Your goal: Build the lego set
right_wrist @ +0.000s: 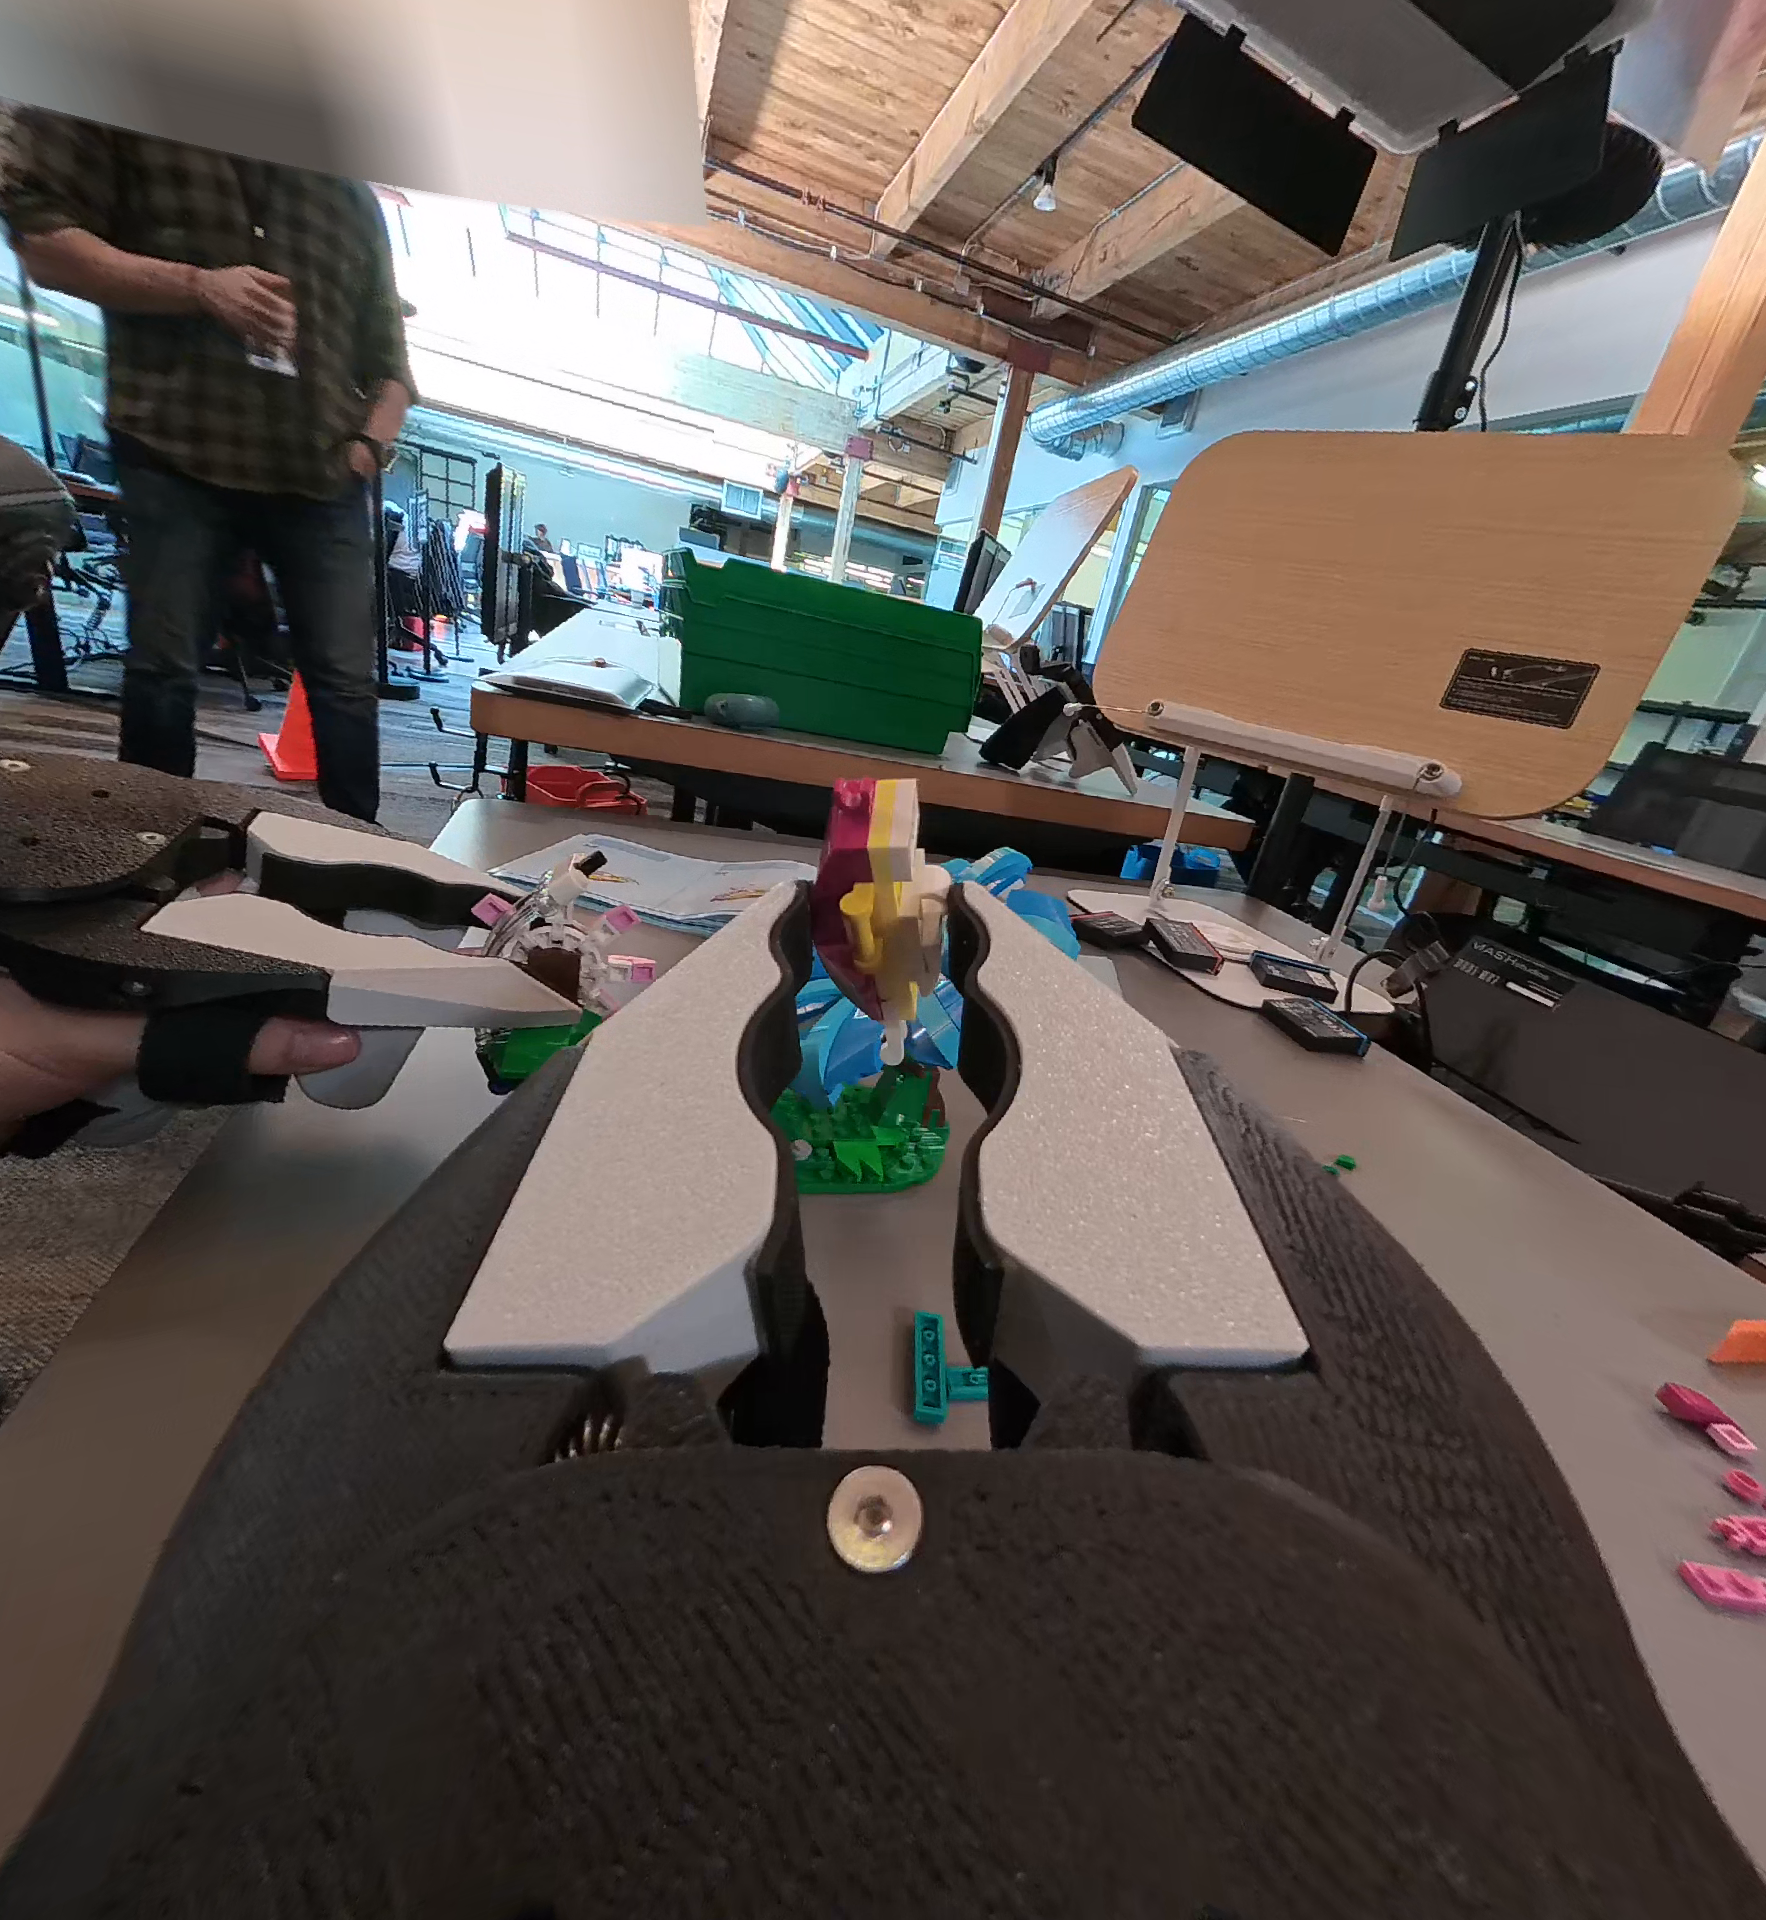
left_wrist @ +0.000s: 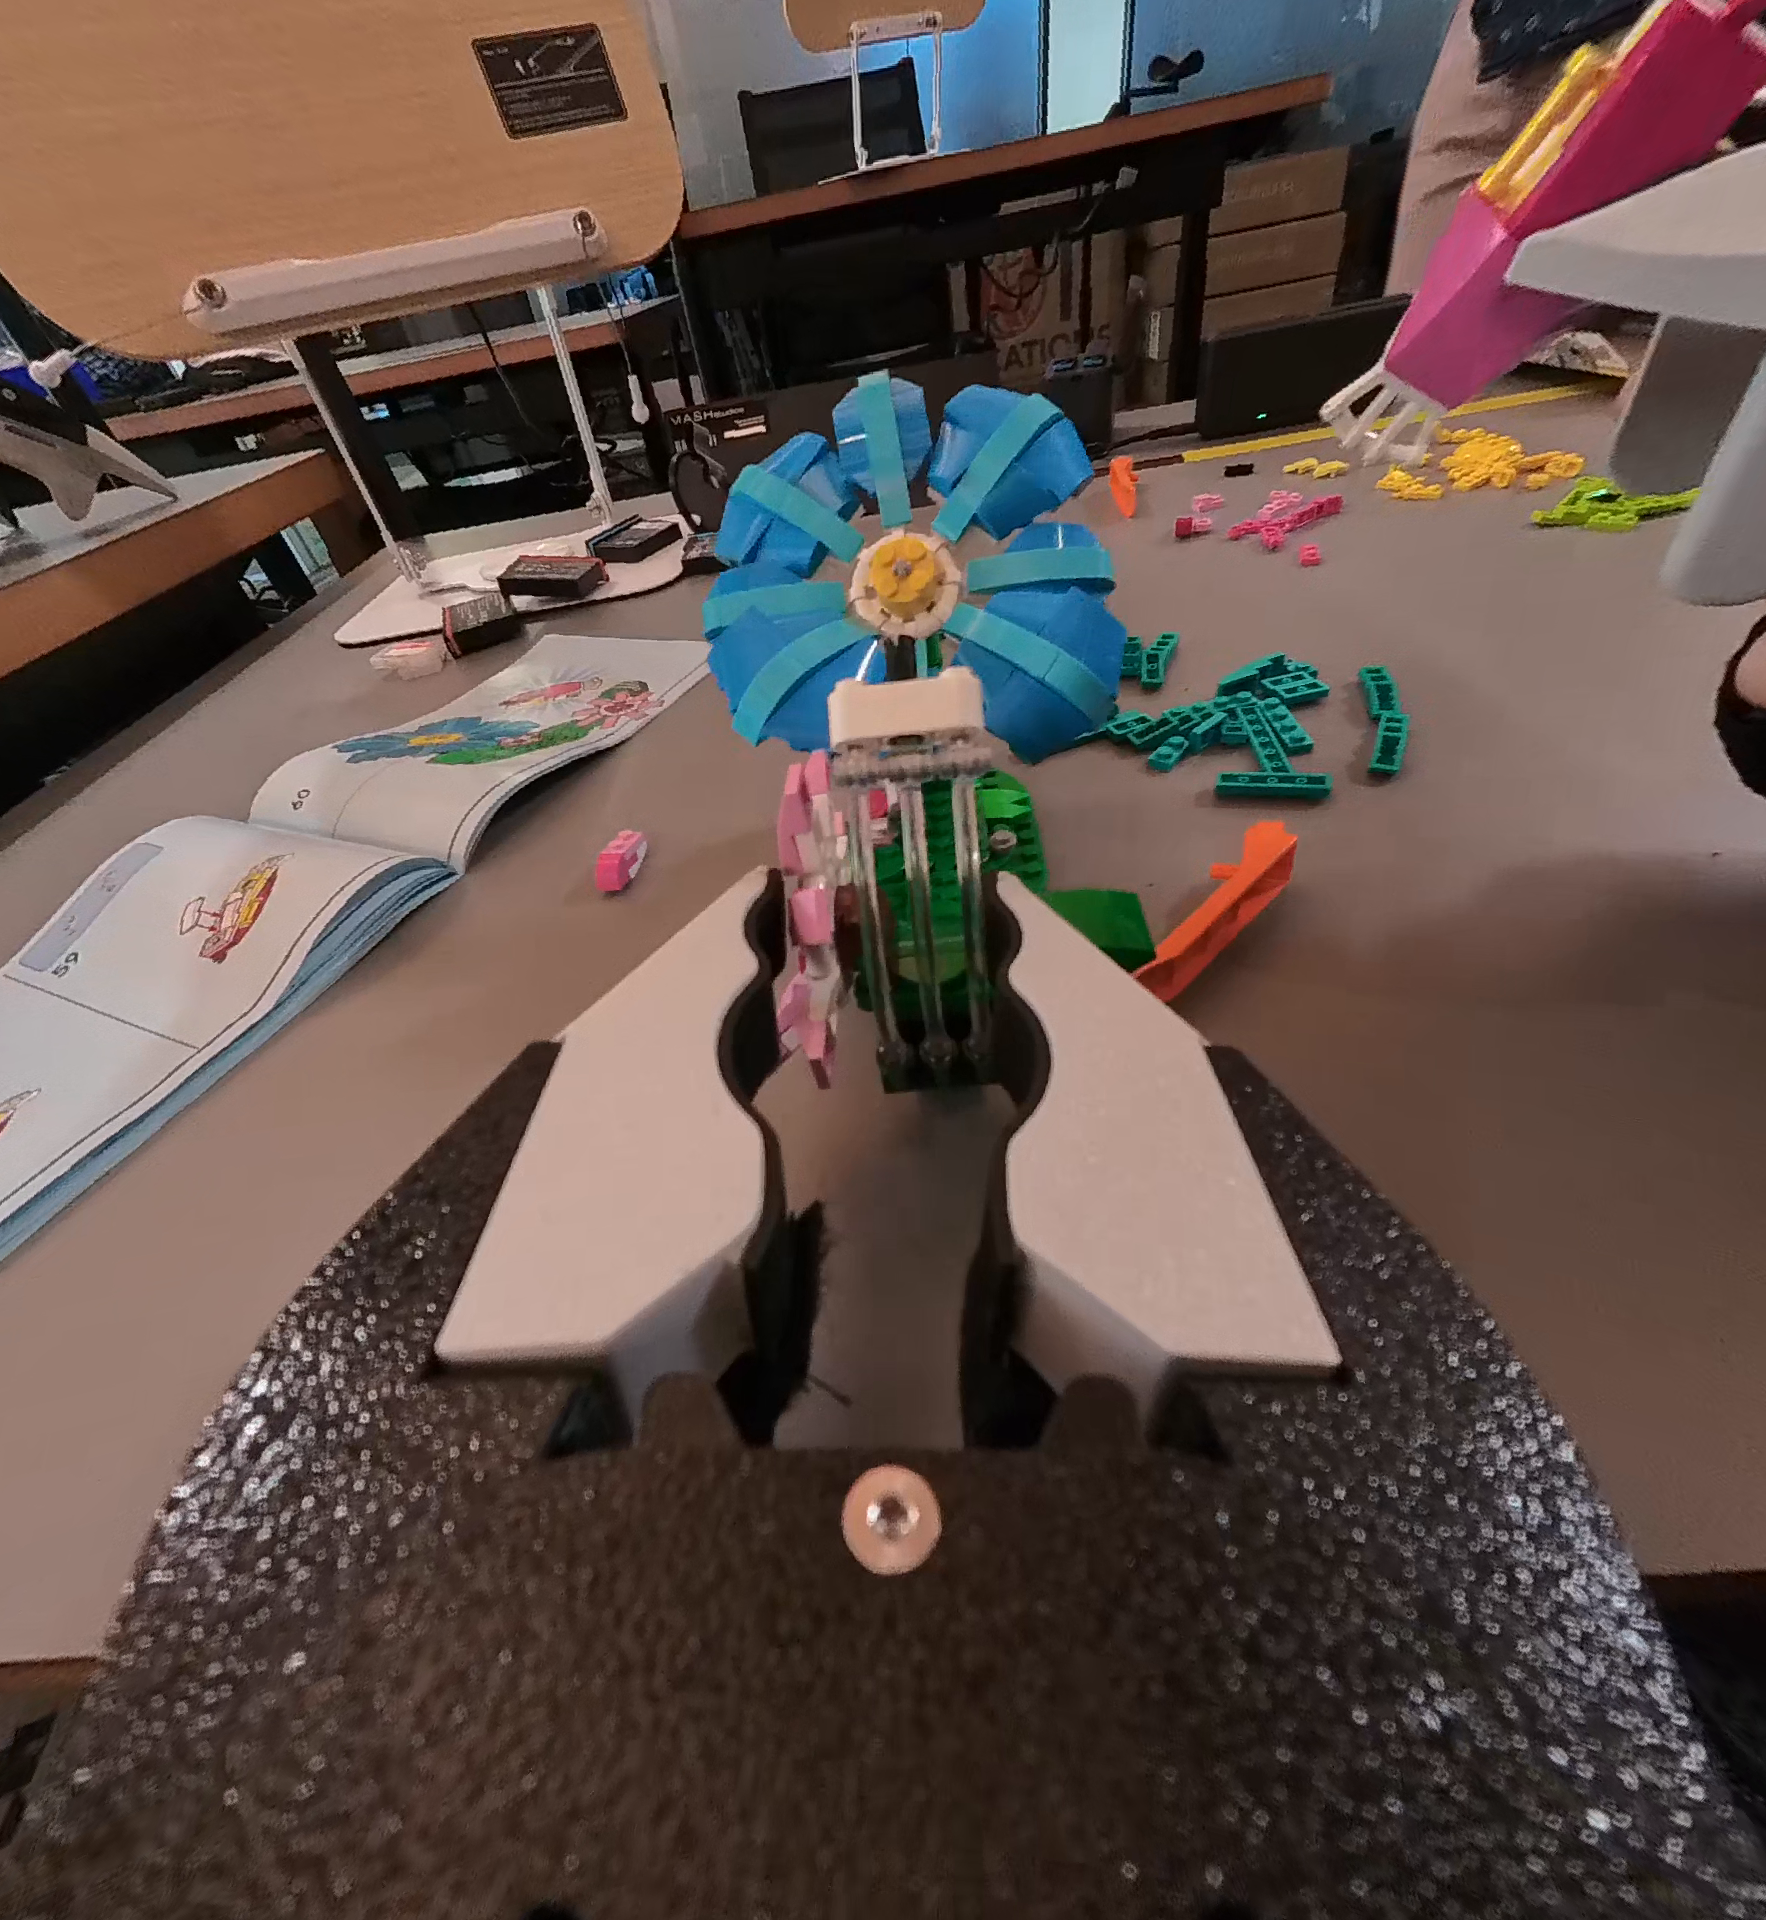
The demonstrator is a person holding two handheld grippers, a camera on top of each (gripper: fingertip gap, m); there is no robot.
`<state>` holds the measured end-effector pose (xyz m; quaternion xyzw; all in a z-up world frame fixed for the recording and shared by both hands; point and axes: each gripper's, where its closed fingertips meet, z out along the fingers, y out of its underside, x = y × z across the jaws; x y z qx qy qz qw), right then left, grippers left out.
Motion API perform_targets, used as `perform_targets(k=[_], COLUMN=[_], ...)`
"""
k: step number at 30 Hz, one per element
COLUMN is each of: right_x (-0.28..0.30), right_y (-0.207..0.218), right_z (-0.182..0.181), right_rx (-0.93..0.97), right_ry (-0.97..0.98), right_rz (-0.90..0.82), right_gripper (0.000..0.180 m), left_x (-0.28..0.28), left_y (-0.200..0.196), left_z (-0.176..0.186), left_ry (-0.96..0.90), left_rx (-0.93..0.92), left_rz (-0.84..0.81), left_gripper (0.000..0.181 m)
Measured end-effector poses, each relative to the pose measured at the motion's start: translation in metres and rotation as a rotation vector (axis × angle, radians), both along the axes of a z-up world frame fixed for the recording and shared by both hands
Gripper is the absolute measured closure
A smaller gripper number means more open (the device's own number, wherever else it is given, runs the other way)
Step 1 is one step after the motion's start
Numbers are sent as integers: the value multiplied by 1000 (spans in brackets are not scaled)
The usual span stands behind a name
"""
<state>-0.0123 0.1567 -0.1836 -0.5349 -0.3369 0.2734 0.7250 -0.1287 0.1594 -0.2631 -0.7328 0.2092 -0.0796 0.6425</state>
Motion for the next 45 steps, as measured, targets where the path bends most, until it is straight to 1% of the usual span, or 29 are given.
perform_targets(k=[16, 19, 20, 22, 24, 27, 29, 33, 45], right_x=[-2, -4, -4, 4, 17, 24, 20, 15, 8], right_y=[3, 2, 1, 2, 10, 17, 17, 14, 12], right_z=[-5, -6, -4, 7, 10, 7, 2, 0, -6], right_rx=[-45, -95, -153, -331, -491, -615, -653, -662, -661], right_ry=[9, 36, 97, 330, 526, 668, 678, 661, 609], right_rz=[29, 73, 125, 254, 343, 409, 434, 459, 450], right_gripper=[156, 156, 156, 155, 156, 155, 156, 156, 155], left_x=[-2, -2, -2, -3, -3, -2, -1, 1, 3], left_y=[1, 1, 1, 1, 1, 1, 0, -1, -2], left_z=[-2, -2, -2, -2, -1, -1, 0, 0, 1], left_ry=[-58, -53, -52, -47, -39, -29, -21, -10, 1], left_rx=[-4, 1, 1, 4, 7, 12, 15, 19, 24], left_rz=[-7, -4, -3, 2, 6, 7, 6, 2, 0], left_gripper=[147, 147, 147, 146, 144, 144, 145, 145, 145])
